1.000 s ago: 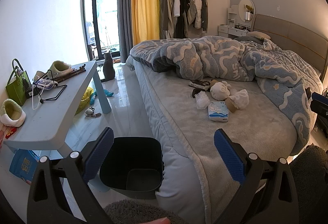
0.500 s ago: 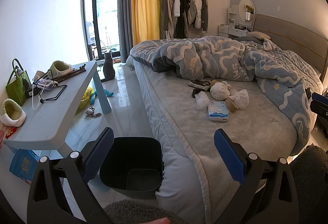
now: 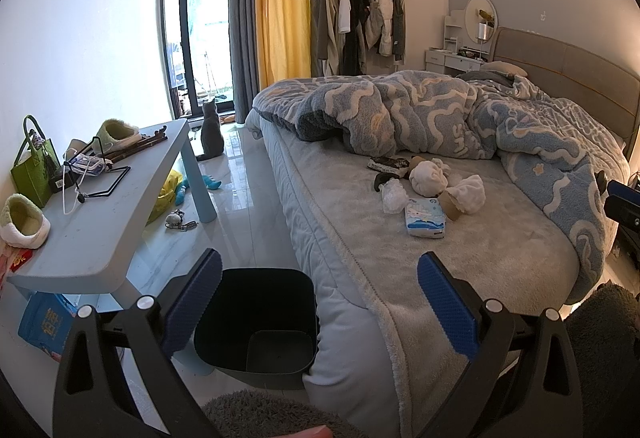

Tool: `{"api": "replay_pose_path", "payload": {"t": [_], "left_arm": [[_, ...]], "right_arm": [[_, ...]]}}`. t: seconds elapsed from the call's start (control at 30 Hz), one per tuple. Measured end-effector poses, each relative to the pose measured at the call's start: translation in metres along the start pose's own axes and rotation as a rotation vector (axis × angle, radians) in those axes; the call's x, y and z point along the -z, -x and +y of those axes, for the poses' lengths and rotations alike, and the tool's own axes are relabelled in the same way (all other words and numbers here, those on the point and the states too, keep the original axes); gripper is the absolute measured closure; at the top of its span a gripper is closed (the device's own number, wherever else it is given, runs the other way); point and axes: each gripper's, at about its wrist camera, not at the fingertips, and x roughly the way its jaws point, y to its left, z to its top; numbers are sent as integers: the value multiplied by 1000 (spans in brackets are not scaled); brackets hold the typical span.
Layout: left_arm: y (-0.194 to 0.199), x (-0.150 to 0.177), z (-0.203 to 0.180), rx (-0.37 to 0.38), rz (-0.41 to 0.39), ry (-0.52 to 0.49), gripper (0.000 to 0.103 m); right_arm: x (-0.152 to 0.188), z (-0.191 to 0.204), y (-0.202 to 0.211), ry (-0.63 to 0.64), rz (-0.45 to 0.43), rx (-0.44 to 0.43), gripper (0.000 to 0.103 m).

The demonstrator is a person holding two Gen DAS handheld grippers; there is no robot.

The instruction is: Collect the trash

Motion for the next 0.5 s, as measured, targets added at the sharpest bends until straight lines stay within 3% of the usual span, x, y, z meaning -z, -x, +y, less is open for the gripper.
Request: {"api": "replay_pose_path", "payload": {"t": [0.23,0.3,0.5], "left_arm": [[1,0,2,9,-4,12,3],[7,-2,11,56,-10,44,3],[9,-10,13,92,-12,51,3]], "right_arm": [[0,0,0,-1,6,-20,3],[-1,1,1,-2,12,-51,3],[-7,3,-1,-7,29,-68,3]]}}
